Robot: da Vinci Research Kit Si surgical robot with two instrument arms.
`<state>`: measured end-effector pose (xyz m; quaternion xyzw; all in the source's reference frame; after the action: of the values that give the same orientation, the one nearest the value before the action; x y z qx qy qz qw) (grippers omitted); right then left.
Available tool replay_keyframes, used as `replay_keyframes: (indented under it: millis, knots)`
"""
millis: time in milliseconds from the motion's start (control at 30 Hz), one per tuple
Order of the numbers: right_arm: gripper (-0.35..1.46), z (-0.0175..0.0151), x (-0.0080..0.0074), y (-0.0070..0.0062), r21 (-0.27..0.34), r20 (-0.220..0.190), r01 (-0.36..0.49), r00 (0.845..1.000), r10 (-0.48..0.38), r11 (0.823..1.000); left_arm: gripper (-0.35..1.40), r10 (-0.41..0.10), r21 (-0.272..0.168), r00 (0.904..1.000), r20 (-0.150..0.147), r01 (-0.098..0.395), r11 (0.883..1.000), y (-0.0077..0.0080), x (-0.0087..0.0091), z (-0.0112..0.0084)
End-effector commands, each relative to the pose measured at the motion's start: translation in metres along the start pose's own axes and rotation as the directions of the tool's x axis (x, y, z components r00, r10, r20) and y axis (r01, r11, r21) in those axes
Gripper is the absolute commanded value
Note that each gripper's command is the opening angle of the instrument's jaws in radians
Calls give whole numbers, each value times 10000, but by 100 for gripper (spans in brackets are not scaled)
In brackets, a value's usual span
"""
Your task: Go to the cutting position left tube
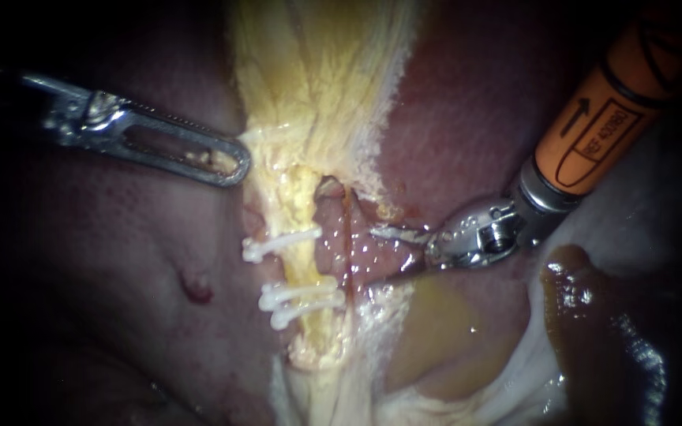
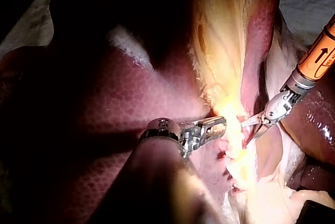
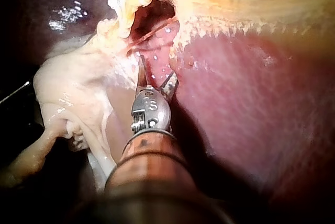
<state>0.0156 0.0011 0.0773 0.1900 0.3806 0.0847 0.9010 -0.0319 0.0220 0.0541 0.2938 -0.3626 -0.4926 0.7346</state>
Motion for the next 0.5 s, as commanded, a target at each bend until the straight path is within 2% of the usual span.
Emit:
replay_keyframes:
  millis: [33,333,500]
  knots:
    - [115,0,0,0,-1,-3,-1,10000,1,10000,-35,0,1,10000,-2,0,10000,0,0,0]
    - [115,-2,0,0,10,-6,4,10000,-4,10000,-35,1,3,10000,-4,-1,10000,1,0,0]
    - [125,-6,2,-2,26,-71,-52,10000,52,10000,-35,2,3,10000,-4,-2,10000,2,0,0]
